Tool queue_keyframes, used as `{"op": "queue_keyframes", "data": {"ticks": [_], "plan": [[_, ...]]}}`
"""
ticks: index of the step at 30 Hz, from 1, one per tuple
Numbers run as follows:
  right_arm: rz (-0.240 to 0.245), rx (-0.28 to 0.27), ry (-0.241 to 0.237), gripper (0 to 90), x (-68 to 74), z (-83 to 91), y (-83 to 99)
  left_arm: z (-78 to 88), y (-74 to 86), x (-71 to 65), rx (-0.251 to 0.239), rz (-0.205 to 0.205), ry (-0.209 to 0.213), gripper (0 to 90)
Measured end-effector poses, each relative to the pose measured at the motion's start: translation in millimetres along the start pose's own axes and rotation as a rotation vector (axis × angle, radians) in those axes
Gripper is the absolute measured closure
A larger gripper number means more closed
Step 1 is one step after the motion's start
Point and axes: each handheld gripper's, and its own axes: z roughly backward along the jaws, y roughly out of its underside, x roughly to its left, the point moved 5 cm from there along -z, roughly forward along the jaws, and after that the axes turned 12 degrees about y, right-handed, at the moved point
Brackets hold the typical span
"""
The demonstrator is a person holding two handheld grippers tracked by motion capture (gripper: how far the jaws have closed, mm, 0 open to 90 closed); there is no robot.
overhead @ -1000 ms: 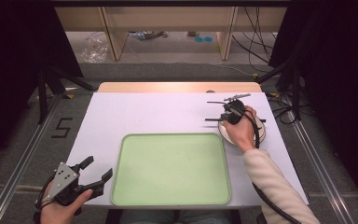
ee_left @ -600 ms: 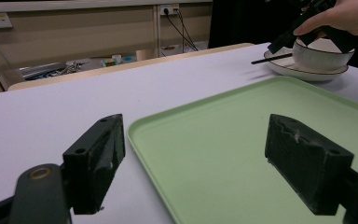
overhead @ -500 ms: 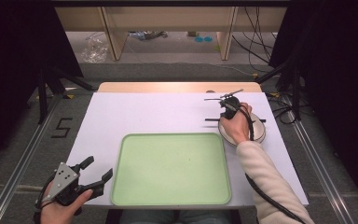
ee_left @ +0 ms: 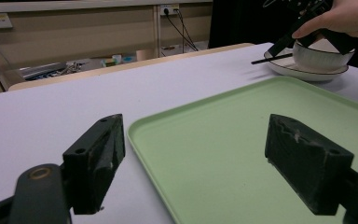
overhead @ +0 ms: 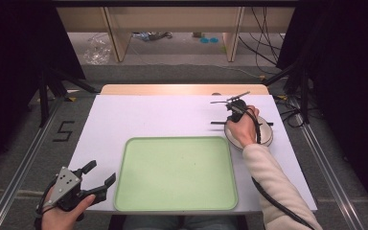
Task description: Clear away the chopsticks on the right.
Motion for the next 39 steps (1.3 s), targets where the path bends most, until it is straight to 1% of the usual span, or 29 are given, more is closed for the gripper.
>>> {"op": "queue_keyframes", "data": {"ticks": [2,6,9,10,12,13,14,20,22,23,24,26,27,28,31,32,33,34,35,36,37,38,39], "plan": [[0.021,-0.002,-0.002,90.0,-0.8,0.1,-0.4,0.1,0.1,0.1,0.000,0.002,-0.001,20.0],[0.031,0.004,-0.003,90.0,-0.1,-0.4,0.5,-0.1,0.0,-0.2,-0.001,0.000,0.001,20.0],[0.027,0.007,-0.005,90.0,0.4,-0.8,0.8,0.1,0.0,0.0,0.000,0.001,0.000,20.0],[0.006,0.020,-0.007,90.0,2.2,-0.5,1.3,0.1,-0.1,0.0,-0.001,0.001,0.000,20.0],[0.010,0.018,-0.003,90.0,1.9,-1.2,0.9,0.0,-0.1,-0.1,-0.001,0.000,0.000,20.0],[0.035,0.011,0.001,90.0,0.0,-2.8,-0.1,-0.4,0.1,-0.4,0.000,0.002,0.002,20.0],[0.031,0.012,0.001,90.0,0.4,-3.1,-0.4,-0.4,0.1,-0.4,0.000,0.002,0.002,20.0],[0.043,0.020,0.015,90.0,0.3,-5.5,-2.9,-0.2,0.2,-0.1,0.001,0.003,0.000,20.0],[0.035,0.028,0.018,90.0,0.8,-5.9,-3.3,-0.2,0.1,-0.2,0.000,0.002,0.001,20.0],[0.050,0.022,0.020,90.0,-0.6,-6.7,-3.9,-0.2,0.1,-0.3,0.000,0.001,0.001,20.0],[0.028,0.032,0.021,90.0,0.9,-6.4,-3.6,-0.1,0.1,-0.1,0.000,0.001,0.001,20.0],[0.028,0.030,0.023,90.0,0.8,-6.9,-3.8,-0.1,0.1,-0.2,0.001,0.002,0.000,20.0],[0.033,0.028,0.024,90.0,0.5,-7.1,-4.1,-0.2,0.0,-0.4,0.000,0.001,0.001,20.0],[0.051,0.025,0.026,90.0,-0.6,-7.7,-4.6,-0.2,0.0,-0.4,0.000,0.001,0.001,20.0],[0.051,0.032,0.020,90.0,1.1,-6.7,-4.5,-0.3,0.2,-0.3,0.001,0.004,0.000,20.0],[0.095,0.023,0.023,89.3,2.1,-3.2,-6.0,-0.2,0.2,-0.1,0.002,0.003,0.000,20.0],[0.118,0.026,0.022,87.4,4.3,0.4,-7.5,-0.2,0.4,0.2,0.002,0.004,-0.001,20.0],[0.153,0.010,0.009,85.0,7.5,3.6,-10.0,-0.4,0.4,0.1,0.002,0.005,-0.001,20.0],[0.233,-0.004,-0.006,82.5,10.0,6.8,-13.6,-0.4,0.4,0.1,0.002,0.005,-0.001,20.0],[0.328,-0.023,-0.008,79.5,13.6,9.2,-17.2,-0.5,0.3,-0.2,0.003,0.004,0.000,20.0],[0.328,-0.023,-0.008,79.5,13.6,9.2,-17.2,-0.5,0.3,-0.2,0.003,0.004,0.000,20.0],[0.436,-0.039,-0.009,76.1,16.6,11.3,-20.9,-0.5,0.2,-0.4,0.002,0.004,0.000,20.0],[0.652,-0.085,-0.010,71.0,22.7,13.2,-29.4,-0.4,0.1,-0.4,0.001,0.004,0.000,20.0]]}}
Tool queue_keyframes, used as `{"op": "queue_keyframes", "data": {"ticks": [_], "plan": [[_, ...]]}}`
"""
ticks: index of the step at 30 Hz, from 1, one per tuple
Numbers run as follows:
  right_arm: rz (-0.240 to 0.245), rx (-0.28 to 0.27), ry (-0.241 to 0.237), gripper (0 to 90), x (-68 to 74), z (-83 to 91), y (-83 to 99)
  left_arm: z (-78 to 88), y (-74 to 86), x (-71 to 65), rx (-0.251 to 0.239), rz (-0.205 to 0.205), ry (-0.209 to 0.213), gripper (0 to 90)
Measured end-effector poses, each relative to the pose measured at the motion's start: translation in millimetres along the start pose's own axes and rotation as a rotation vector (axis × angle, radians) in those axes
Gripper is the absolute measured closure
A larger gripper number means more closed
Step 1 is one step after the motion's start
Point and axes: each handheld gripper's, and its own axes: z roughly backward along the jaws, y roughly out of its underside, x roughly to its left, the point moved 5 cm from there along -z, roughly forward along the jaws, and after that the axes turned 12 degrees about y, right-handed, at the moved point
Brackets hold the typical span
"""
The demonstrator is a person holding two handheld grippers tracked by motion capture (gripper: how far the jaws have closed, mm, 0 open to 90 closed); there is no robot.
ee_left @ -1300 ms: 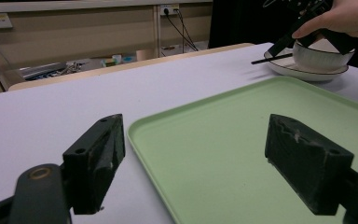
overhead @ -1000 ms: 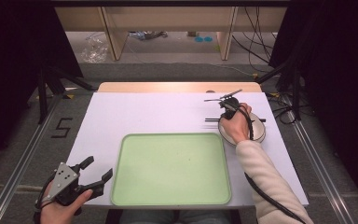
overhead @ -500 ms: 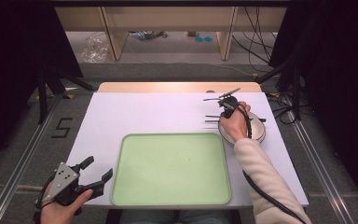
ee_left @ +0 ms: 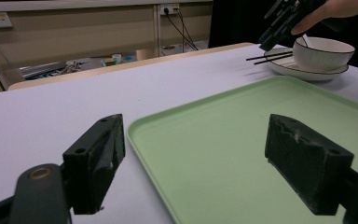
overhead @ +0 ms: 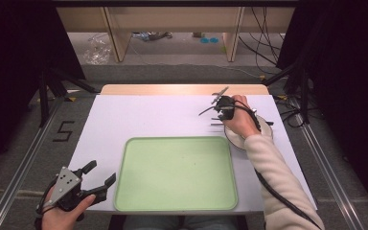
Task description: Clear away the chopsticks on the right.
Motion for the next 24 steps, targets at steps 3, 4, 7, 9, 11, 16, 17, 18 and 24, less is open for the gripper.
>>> {"op": "queue_keyframes", "data": {"ticks": [3,4,7,9,11,16,17,18,24], "plan": [[0.255,0.022,0.030,68.9,-4.8,-0.6,-9.8,0.1,0.0,0.4,0.001,0.000,0.000,20.0],[0.255,0.022,0.030,68.9,-4.8,-0.6,-9.8,0.1,0.0,0.4,0.001,0.000,0.000,20.0],[0.374,0.051,0.026,69.1,-9.7,-3.6,-18.1,0.2,0.2,0.8,0.000,0.001,0.001,20.0],[0.410,0.066,0.016,69.2,-7.7,-5.8,-19.7,0.3,0.2,0.8,0.000,0.002,0.001,20.0],[0.447,0.075,-0.005,69.5,-3.6,-8.4,-20.6,0.3,0.1,0.8,0.000,0.001,0.001,20.0],[0.475,0.084,-0.025,70.3,3.6,-14.5,-21.9,0.1,0.0,0.6,-0.001,0.002,0.001,20.0],[0.475,0.097,-0.042,70.7,7.1,-16.6,-21.6,-0.1,0.1,0.5,0.000,0.002,0.001,20.1],[0.481,0.097,-0.036,70.9,8.2,-17.9,-22.0,0.0,0.1,0.4,0.000,0.002,0.001,20.0],[0.485,0.116,-0.061,71.9,13.6,-23.3,-20.4,0.0,0.2,0.7,0.000,0.002,0.001,20.1]]}}
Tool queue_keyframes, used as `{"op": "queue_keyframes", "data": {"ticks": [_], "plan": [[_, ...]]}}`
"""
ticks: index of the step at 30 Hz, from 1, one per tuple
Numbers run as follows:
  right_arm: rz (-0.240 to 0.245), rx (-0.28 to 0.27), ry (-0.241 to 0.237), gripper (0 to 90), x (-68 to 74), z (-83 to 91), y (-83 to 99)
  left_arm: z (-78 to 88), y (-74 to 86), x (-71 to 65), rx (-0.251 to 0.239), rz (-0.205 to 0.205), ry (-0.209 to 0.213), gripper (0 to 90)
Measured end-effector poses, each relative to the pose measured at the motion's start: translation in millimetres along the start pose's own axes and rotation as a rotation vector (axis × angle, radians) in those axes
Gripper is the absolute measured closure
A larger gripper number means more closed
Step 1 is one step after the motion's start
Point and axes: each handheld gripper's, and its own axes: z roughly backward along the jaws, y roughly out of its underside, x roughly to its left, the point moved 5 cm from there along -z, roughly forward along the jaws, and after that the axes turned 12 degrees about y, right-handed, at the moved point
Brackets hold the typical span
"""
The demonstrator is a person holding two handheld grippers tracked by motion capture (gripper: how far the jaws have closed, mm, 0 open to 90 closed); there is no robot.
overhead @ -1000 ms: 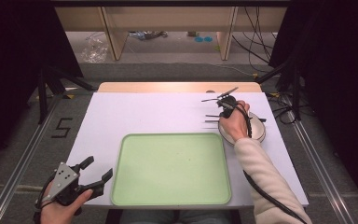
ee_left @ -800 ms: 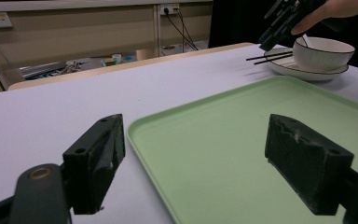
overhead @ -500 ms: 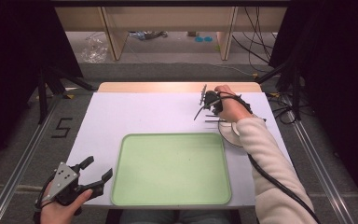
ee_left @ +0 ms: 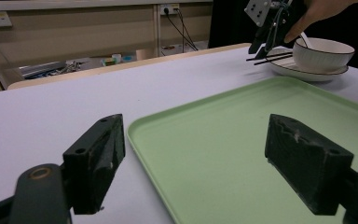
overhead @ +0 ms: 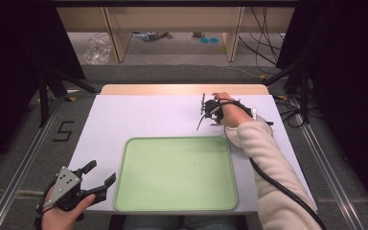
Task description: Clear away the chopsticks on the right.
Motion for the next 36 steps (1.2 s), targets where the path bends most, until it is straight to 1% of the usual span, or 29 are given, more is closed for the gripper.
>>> {"op": "queue_keyframes", "data": {"ticks": [2,4,6,7,8,11,15,16,17,18,20,22,23,28,29,31,32,33,34,35,36], "plan": [[0.009,0.004,-0.001,72.1,0.3,-2.8,0.2,0.0,-0.1,-0.2,0.000,0.000,-0.001,20.1],[0.005,0.006,-0.015,72.6,1.6,-5.5,-0.1,0.0,-0.1,-0.1,0.000,0.000,-0.001,20.1],[0.005,0.011,-0.011,72.8,1.8,-8.6,-0.3,-0.1,0.0,0.1,0.000,0.001,0.000,20.1],[0.009,0.014,-0.015,72.9,1.6,-9.9,-0.4,0.0,-0.1,0.1,-0.001,0.001,-0.001,20.1],[0.001,0.013,-0.022,73.1,2.0,-10.8,-0.8,0.0,-0.1,0.1,-0.001,0.001,-0.001,20.1],[0.004,0.014,-0.023,74.0,1.3,-12.2,-2.0,0.1,0.1,0.3,0.000,0.001,0.001,20.1],[-0.009,0.014,-0.034,78.3,0.6,-16.1,-4.0,0.1,0.0,0.2,0.000,0.001,0.000,20.1],[-0.009,0.014,-0.034,78.3,0.6,-16.1,-4.0,0.1,0.1,0.2,0.000,0.001,0.000,20.1],[0.001,0.007,-0.031,82.0,-1.5,-17.0,-4.4,0.1,0.1,0.3,0.000,0.001,0.001,20.1],[-0.004,0.016,-0.036,83.4,-1.2,-17.2,-4.0,0.1,0.1,0.3,0.000,0.001,0.001,20.1],[0.000,0.017,-0.031,84.9,-1.5,-17.9,-3.7,0.1,0.1,0.3,0.000,0.002,0.000,20.1],[-0.018,0.029,-0.047,86.6,1.6,-18.8,-2.5,0.1,0.2,0.3,0.000,0.001,0.001,20.1],[-0.015,0.024,-0.031,87.5,1.9,-19.4,-2.2,0.1,0.2,0.0,0.001,0.001,0.001,20.1],[-0.013,0.025,-0.022,87.8,1.5,-17.9,-2.3,-0.6,0.7,0.3,0.001,0.008,0.001,20.1],[-0.011,0.022,0.000,87.9,-0.2,-16.7,-2.7,-0.7,0.5,0.4,-0.002,0.006,0.000,20.1],[-0.007,0.008,0.022,87.9,-1.7,-14.8,-4.0,-0.2,0.4,0.2,0.002,0.006,0.000,20.1],[-0.007,0.008,0.022,87.9,-1.7,-14.8,-4.0,-0.3,0.5,0.3,0.002,0.005,0.000,20.1],[-0.004,0.002,0.032,87.9,-3.0,-13.3,-4.5,-0.7,0.5,0.5,-0.004,0.006,0.003,20.1],[-0.002,0.000,0.042,87.9,-4.4,-11.3,-5.0,-0.3,0.5,0.4,0.001,0.007,0.000,20.1],[-0.003,-0.008,0.065,87.9,-6.2,-9.6,-5.5,-0.4,0.5,0.4,0.000,0.007,0.001,20.1],[-0.007,-0.011,0.066,87.9,-7.5,-7.4,-5.7,-0.8,0.4,0.3,-0.005,0.005,0.002,20.1]]}}
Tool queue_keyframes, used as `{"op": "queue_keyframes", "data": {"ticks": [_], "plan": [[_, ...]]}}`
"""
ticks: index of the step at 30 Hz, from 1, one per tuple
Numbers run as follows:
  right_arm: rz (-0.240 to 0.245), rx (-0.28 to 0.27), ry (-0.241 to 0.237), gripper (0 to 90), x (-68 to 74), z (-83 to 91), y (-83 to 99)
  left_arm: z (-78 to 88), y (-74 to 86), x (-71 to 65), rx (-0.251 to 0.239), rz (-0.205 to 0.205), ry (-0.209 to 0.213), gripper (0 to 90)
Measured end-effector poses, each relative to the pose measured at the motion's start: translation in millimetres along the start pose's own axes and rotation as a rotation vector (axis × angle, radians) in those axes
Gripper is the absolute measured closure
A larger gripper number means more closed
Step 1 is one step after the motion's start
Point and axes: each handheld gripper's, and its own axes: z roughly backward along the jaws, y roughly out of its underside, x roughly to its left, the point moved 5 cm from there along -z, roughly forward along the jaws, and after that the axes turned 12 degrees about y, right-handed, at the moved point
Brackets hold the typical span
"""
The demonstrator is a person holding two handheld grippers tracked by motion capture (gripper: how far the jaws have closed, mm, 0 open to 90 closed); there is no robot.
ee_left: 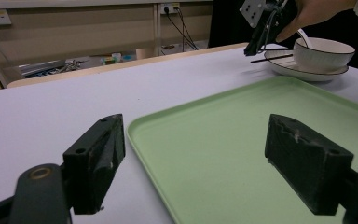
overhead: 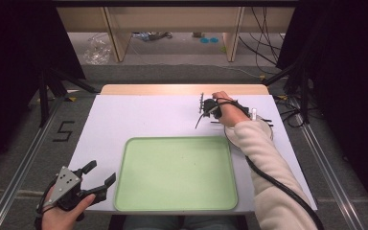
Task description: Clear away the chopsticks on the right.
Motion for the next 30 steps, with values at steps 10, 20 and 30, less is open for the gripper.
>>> {"op": "queue_keyframes", "data": {"ticks": [10,20,30], "plan": [[-0.038,-0.062,0.108,88.0,-17.0,23.2,-5.8,0.8,-0.4,-0.2,0.004,-0.002,-0.003,20.1],[-0.152,-0.184,0.206,88.0,-39.8,52.2,-11.2,0.9,-0.5,0.0,0.003,0.000,-0.004,20.1],[-0.289,-0.263,0.254,88.1,-55.0,72.5,-8.0,0.8,-0.6,0.0,0.003,-0.002,-0.004,20.1]]}}
